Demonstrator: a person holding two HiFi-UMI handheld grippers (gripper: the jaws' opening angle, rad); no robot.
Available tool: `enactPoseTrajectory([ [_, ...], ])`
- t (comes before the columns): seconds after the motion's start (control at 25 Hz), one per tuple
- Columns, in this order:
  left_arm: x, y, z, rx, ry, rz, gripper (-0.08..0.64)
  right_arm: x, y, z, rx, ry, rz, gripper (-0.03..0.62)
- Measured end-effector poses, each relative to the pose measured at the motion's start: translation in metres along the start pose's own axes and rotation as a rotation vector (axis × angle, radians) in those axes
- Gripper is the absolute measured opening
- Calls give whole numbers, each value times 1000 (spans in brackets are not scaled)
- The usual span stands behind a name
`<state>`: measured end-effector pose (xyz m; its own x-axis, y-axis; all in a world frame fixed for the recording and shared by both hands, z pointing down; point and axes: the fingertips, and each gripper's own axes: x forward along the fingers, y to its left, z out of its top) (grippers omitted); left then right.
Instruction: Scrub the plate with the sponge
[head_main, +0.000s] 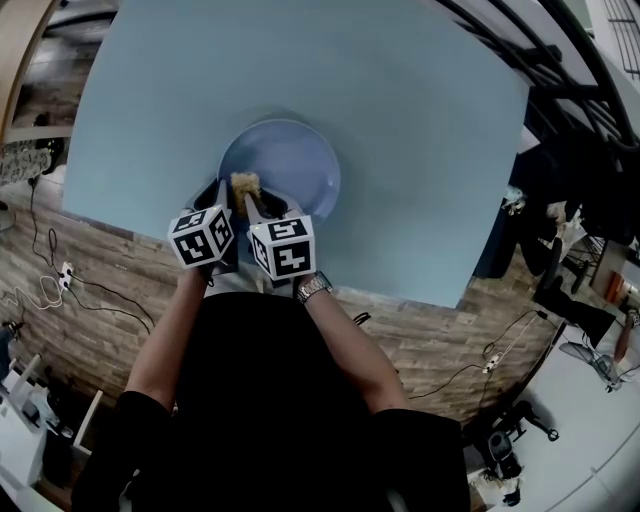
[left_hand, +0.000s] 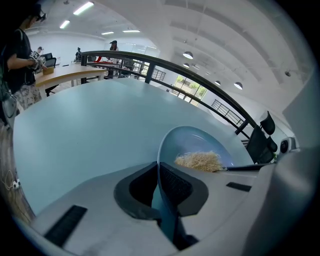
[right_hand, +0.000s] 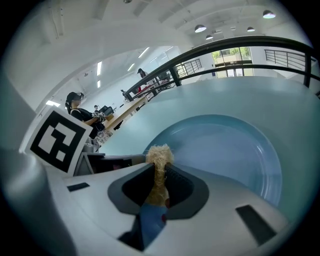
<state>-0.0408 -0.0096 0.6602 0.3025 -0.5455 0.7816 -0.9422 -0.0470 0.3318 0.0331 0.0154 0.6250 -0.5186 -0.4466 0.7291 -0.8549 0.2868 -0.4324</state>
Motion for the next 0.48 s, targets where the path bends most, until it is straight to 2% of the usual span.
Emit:
enactPoseTrajectory([
  [0.48,-5,5,1,-13,-11,18,8,-6,8,-14,-11,32,14,67],
])
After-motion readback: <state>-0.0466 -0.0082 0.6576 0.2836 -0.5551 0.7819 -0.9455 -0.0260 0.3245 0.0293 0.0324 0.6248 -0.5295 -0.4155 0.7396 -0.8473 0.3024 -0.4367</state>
